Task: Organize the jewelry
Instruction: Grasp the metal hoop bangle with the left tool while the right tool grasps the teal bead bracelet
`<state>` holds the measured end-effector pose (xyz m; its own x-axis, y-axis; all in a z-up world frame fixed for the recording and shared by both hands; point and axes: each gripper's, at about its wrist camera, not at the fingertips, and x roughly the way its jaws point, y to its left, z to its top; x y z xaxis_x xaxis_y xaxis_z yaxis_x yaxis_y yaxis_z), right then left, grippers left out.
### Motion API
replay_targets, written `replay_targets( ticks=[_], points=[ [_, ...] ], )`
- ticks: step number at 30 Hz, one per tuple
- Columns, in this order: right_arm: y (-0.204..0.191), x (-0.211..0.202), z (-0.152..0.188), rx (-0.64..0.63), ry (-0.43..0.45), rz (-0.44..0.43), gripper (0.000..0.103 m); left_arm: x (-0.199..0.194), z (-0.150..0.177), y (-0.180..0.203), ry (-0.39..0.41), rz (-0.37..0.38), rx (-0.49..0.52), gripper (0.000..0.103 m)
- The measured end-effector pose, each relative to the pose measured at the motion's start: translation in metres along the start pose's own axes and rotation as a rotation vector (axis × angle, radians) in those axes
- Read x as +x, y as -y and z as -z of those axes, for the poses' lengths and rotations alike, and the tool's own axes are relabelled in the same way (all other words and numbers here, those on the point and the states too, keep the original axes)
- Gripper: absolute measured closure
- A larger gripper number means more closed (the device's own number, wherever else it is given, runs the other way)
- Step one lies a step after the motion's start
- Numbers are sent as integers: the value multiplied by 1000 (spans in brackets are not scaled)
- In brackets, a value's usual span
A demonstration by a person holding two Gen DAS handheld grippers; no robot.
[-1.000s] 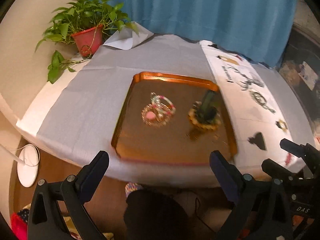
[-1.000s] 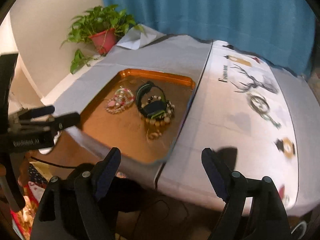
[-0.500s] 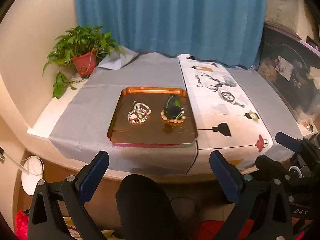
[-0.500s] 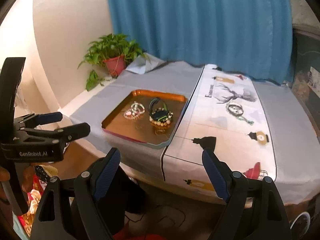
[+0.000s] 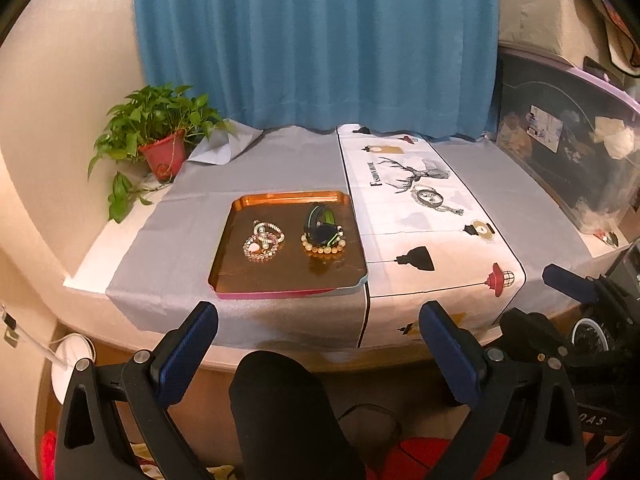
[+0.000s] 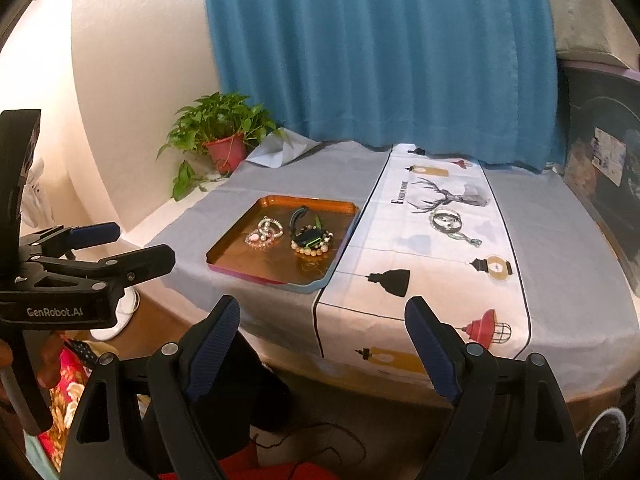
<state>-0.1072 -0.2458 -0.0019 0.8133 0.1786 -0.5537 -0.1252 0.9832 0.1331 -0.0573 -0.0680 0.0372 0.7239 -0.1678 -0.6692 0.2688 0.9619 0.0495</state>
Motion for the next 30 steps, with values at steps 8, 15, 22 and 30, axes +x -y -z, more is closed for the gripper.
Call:
replay_targets(
  ticks=[8, 15, 22, 30],
  points=[
    [10, 3, 1, 14, -8, 12, 18, 8, -2, 7, -15, 16, 2, 3],
    [38, 18, 0, 53, -29, 53, 18, 38, -21, 24, -54, 64, 15, 3],
    [114, 54, -10, 123, -53, 176, 18, 90, -51, 51, -93, 71, 39, 3],
    [219, 165, -34, 63, -172, 202, 17, 176, -92, 76, -178, 87, 1, 3]
  ],
)
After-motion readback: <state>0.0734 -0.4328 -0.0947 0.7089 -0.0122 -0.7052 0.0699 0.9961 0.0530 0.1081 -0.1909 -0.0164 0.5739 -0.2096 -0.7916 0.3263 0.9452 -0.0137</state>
